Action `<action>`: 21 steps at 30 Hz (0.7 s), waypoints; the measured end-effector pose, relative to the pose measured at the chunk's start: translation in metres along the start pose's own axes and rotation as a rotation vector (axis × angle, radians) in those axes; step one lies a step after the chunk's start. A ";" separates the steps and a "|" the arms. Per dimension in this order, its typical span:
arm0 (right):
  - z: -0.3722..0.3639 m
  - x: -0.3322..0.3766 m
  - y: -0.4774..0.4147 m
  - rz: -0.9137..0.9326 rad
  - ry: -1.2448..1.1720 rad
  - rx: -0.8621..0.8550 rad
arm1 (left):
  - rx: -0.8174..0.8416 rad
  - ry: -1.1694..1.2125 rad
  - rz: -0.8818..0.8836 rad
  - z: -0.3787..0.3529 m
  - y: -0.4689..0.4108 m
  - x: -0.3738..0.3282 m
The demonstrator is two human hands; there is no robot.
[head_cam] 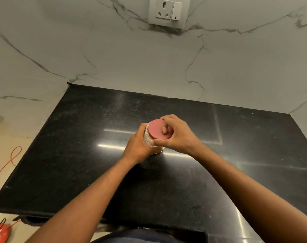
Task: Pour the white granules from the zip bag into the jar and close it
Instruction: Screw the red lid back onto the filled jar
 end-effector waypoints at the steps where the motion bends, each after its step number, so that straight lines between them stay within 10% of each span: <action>1: -0.004 0.003 -0.002 0.005 0.056 0.037 | -0.005 -0.005 -0.002 0.000 0.000 0.000; 21: -0.014 0.040 -0.048 -0.065 0.702 0.356 | 0.055 -0.011 0.012 0.000 -0.003 0.009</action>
Point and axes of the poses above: each hand's wrist, its own y-axis away from the middle knuckle, its own z-axis out of the back of the hand, x = y × z, the point moved 8 cm from there along -y, towards the middle knuckle, and after that the axes turned 9 degrees about x, right-handed, at the moved point
